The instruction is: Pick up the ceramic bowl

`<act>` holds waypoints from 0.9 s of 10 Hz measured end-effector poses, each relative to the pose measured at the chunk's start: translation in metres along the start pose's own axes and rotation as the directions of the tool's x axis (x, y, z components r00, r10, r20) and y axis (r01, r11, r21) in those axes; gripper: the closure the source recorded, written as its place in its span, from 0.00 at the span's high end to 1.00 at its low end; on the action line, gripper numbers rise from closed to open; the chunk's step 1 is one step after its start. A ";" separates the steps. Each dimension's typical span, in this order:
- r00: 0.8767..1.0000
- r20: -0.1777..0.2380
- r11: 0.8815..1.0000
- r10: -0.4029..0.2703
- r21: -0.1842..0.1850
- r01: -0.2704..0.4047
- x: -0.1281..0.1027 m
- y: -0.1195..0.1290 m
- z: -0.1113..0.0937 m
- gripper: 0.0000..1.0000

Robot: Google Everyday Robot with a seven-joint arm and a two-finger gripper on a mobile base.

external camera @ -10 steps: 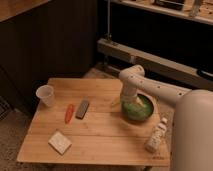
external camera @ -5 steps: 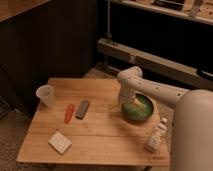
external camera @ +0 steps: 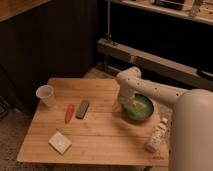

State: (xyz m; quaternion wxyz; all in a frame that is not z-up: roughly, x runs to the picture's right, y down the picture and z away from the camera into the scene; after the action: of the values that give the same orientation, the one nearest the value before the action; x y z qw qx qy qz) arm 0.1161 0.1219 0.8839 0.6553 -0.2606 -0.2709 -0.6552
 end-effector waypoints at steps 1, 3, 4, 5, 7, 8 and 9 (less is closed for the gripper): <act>1.000 0.002 1.000 -0.008 0.001 0.008 0.000 0.000 0.001 0.51; 1.000 -0.001 1.000 -0.009 -0.007 0.009 0.000 -0.002 0.002 0.27; 1.000 -0.004 1.000 -0.006 -0.012 0.006 0.001 -0.002 0.002 0.21; 1.000 -0.007 1.000 -0.004 -0.014 0.004 0.002 -0.004 0.001 0.09; 1.000 -0.001 1.000 -0.013 -0.014 0.013 0.003 -0.008 -0.005 0.00; 1.000 0.004 1.000 -0.020 -0.015 0.020 0.002 -0.009 -0.012 0.00; 1.000 0.005 1.000 -0.021 -0.015 0.021 0.002 -0.010 -0.018 0.00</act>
State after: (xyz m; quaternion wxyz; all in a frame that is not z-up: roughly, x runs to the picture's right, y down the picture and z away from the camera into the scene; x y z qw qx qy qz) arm 0.1067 0.1076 0.8725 0.6458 -0.2646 -0.2701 -0.6633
